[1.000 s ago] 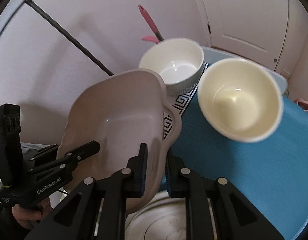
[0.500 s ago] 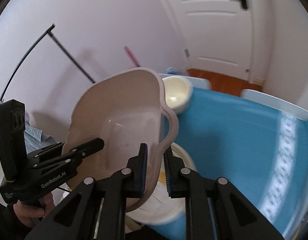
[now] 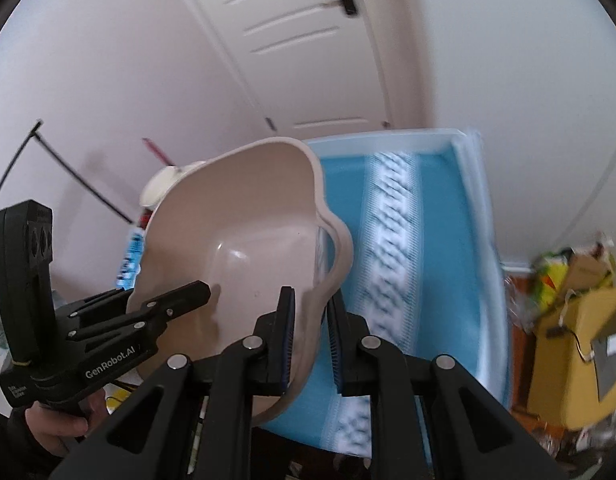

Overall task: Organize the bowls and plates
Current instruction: 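Lift the beige dish and carry it away from the plate stack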

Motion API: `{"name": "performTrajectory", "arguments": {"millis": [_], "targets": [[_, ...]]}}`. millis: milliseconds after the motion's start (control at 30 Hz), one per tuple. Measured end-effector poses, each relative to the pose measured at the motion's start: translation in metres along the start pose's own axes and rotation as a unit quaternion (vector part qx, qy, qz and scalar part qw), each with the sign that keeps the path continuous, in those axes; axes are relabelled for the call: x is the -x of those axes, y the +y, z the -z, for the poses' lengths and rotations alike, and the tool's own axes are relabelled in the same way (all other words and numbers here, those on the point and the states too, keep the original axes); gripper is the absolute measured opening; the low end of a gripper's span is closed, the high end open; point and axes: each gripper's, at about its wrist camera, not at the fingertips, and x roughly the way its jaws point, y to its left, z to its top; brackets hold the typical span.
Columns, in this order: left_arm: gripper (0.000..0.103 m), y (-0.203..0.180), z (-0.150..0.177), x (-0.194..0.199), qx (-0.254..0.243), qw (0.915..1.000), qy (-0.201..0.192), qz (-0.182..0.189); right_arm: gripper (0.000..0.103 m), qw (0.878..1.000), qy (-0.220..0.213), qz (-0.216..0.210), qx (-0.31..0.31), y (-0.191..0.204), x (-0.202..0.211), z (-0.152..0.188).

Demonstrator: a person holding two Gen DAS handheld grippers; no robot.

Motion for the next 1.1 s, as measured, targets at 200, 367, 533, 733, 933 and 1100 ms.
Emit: {"name": "performTrajectory", "arguments": {"millis": [200, 367, 533, 733, 933, 1100], "targets": [[0.018, -0.026, 0.007, -0.057, -0.038, 0.9988, 0.031, 0.007, 0.015, 0.998, 0.018, 0.030, -0.042, -0.055, -0.029, 0.024], [0.018, -0.028, 0.010, -0.080, -0.046, 0.9979, 0.046, 0.002, 0.015, 0.997, 0.023, 0.040, -0.056, -0.077, -0.047, 0.032], [0.018, -0.029, 0.019, -0.091, -0.046, 0.9974, 0.055, -0.005, 0.015, 0.998, 0.021, 0.044, -0.039, -0.077, -0.056, 0.036], [0.018, -0.028, 0.019, -0.101, -0.046, 0.9971, 0.060, -0.010, 0.015, 0.998, 0.030, 0.041, -0.039, -0.079, -0.062, 0.039], [0.018, -0.026, 0.017, -0.101, -0.044, 0.9972, 0.059, -0.015, 0.015, 0.998, 0.033, 0.042, -0.037, -0.078, -0.066, 0.041], [0.018, -0.025, 0.015, -0.107, -0.043, 0.9966, 0.066, -0.023, 0.015, 0.998, 0.038, 0.038, -0.043, -0.078, -0.070, 0.043]]}}
